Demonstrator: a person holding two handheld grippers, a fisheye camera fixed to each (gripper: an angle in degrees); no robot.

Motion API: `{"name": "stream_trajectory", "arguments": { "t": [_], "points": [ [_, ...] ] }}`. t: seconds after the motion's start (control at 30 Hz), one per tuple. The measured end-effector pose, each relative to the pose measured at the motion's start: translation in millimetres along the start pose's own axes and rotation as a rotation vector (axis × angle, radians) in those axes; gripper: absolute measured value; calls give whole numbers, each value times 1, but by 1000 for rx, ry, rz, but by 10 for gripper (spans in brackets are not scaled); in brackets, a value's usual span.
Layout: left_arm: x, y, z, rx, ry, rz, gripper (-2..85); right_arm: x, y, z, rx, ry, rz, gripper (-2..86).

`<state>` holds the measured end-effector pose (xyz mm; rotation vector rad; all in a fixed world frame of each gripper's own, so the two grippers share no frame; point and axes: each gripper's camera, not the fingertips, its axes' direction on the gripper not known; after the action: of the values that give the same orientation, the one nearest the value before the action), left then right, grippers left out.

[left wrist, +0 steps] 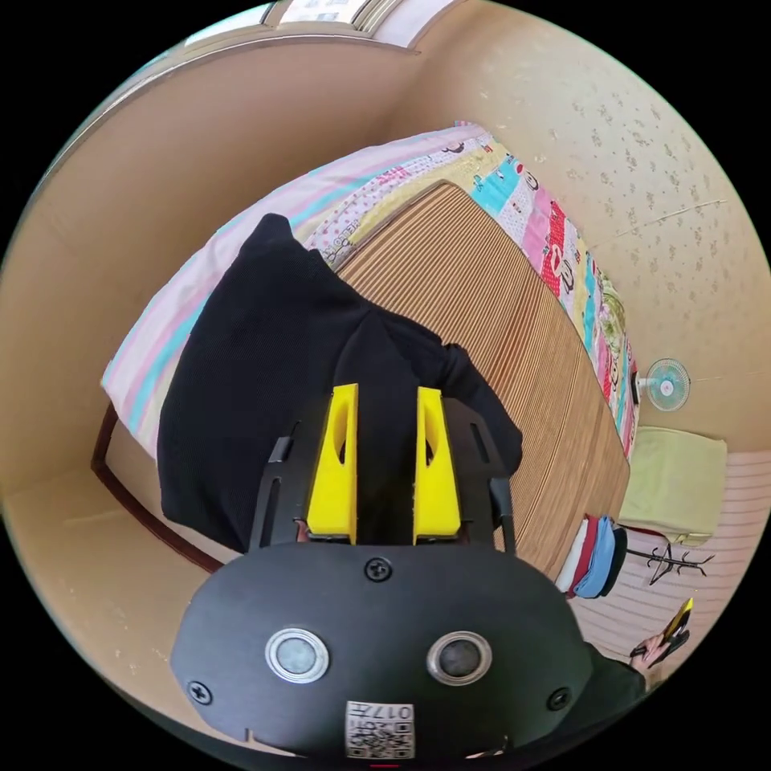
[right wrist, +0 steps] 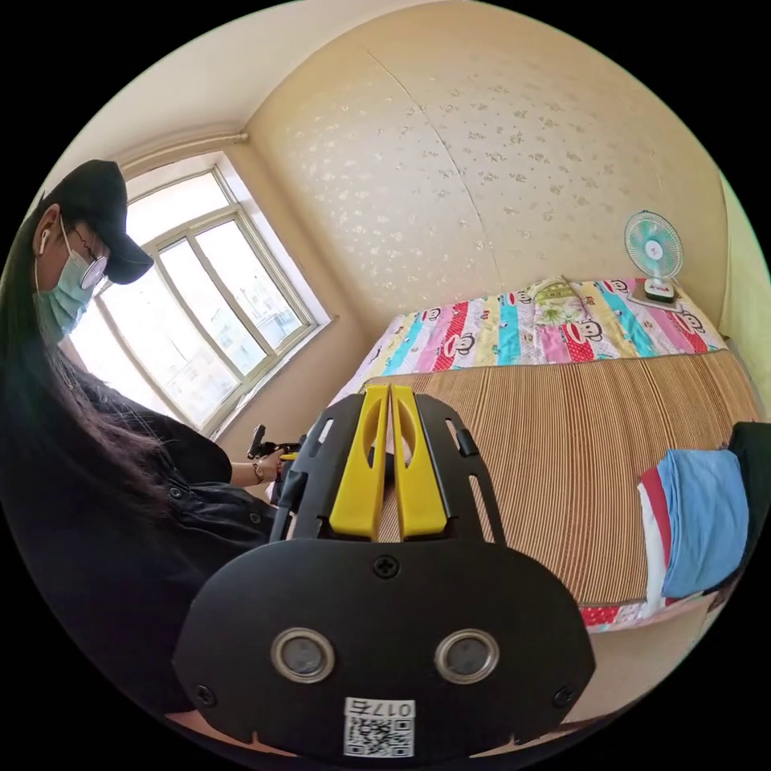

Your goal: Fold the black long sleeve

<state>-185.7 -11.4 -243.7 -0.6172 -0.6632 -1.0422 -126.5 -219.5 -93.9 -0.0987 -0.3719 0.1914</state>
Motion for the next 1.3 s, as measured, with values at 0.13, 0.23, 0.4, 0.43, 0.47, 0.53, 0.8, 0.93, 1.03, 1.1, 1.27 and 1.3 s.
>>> {"name": "stream_trajectory", "arguments": {
  "t": [0.13,0.23,0.4,0.43,0.47,0.53,0.8,0.93,1.03,1.1,1.27,1.3],
  "points": [
    [-26,-25,66,-127,28,-6,131,0,7,-7,-33,33,69,3],
    [-58,-12,90,-115,20,-118,96,7,9,-11,-21,5,118,3],
    [-132,47,86,-27,317,-227,43,18,14,-21,8,-9,120,3],
    [-153,67,73,48,497,-222,41,23,16,-25,11,-8,120,3],
    [-169,89,52,129,649,-178,40,26,16,-28,15,-8,121,3],
    [-183,122,10,254,803,-44,38,41,18,-40,45,-17,128,3],
    [-149,205,-158,560,1646,806,38,83,3,-50,68,-216,25,5],
    [-30,245,-217,408,1843,1350,37,76,-8,-48,32,-338,-150,9],
    [61,278,-195,131,2155,1505,37,72,-8,-48,-15,-369,-257,18],
    [110,305,-172,-19,2256,1487,37,72,-5,-50,-32,-353,-298,32],
    [187,388,-131,-267,2550,1421,38,98,0,-37,-156,-302,-214,115],
    [193,395,-129,-291,2564,1418,38,109,1,-27,-197,-292,-178,138]
  ]
}}
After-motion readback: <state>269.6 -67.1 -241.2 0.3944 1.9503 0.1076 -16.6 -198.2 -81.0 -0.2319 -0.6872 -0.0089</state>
